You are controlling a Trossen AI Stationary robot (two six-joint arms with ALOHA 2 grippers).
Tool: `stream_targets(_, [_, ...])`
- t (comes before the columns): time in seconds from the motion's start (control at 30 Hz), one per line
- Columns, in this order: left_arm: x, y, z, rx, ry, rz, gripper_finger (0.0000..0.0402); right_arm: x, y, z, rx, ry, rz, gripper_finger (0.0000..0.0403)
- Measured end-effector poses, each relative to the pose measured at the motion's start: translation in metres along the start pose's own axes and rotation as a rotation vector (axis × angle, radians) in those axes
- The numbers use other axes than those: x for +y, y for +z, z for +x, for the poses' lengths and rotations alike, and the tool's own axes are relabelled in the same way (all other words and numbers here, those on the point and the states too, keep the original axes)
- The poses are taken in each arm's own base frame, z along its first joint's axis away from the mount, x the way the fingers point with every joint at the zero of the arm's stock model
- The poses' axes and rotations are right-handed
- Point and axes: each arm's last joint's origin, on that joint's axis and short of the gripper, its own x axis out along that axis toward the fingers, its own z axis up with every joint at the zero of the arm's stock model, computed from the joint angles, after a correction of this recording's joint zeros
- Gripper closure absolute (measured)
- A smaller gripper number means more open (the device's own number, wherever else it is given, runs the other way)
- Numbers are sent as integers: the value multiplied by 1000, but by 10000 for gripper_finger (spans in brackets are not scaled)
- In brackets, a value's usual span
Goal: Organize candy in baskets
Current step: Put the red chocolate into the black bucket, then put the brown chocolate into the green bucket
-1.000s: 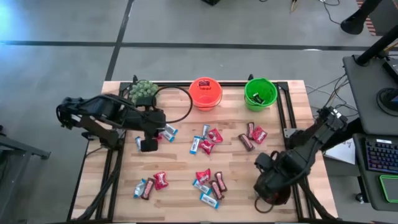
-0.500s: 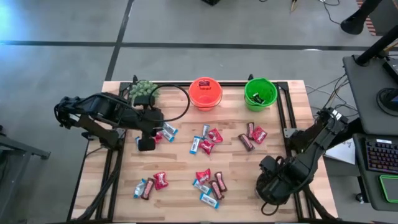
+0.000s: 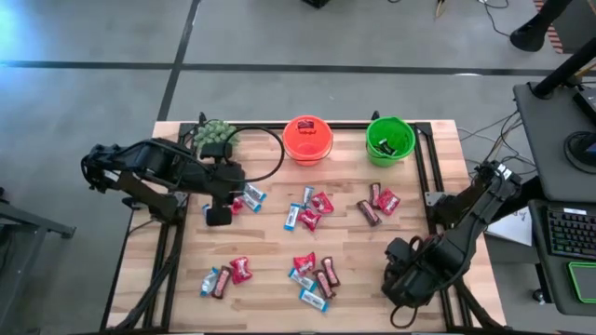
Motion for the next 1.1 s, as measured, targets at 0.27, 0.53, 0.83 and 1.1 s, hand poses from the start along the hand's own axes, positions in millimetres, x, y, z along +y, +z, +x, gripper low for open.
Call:
stream_targets(0.27, [0,-1,0,6,-15,1,284,0,0,0,13,-1,4,260])
stream_targets(0.53, [0,-3,-1,22,-12,4,284,4,15,-1,-138,43,52,239])
stream_targets(0.83, [0,-3,-1,21,-12,3,284,19,52,0,-338,118,-63,215])
stream_targets(1.1, [0,-3,-1,20,-13,-5,284,35,92,19,-375,95,-131,201])
